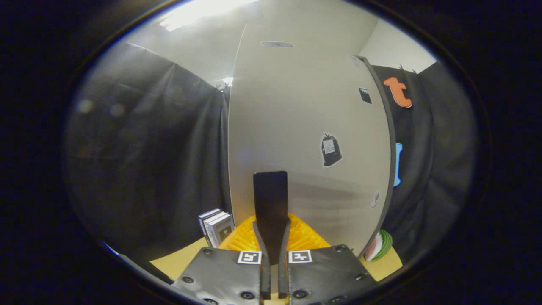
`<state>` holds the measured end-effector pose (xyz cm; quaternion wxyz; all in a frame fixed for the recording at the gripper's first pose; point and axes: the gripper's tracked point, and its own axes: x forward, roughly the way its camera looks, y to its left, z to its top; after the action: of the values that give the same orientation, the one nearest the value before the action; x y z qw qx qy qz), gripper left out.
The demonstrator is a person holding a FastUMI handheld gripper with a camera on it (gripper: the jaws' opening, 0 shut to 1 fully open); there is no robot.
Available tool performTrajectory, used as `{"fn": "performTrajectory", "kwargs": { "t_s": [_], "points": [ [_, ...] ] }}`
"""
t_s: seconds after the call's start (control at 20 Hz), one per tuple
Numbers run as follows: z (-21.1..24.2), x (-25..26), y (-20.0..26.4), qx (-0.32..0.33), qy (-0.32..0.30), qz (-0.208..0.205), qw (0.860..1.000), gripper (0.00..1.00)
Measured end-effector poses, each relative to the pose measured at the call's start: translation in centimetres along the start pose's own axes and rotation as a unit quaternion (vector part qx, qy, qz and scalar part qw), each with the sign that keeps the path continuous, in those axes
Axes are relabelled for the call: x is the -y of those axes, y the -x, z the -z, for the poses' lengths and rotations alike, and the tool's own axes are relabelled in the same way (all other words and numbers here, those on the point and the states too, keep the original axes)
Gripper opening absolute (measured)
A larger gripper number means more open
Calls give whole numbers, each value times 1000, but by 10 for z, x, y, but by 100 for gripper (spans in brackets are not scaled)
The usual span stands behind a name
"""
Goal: Open the shoe cabinet door, grab the shoes and put them into the shoe cabinet, then close the shoe cabinet door.
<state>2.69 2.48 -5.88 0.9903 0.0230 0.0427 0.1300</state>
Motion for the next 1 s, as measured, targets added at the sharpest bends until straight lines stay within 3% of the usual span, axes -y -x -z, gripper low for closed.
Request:
{"fn": "performTrajectory", "kwargs": {
  "t_s": [0.3, 0.65, 1.0],
  "points": [
    [-1, 46, 62, -11, 6, -3, 1000, 8],
    [-4, 126, 118, -11, 15, 60, 998, 7],
    [-5, 199, 141, -7, -1, 111, 994, 6]
  ]
}}
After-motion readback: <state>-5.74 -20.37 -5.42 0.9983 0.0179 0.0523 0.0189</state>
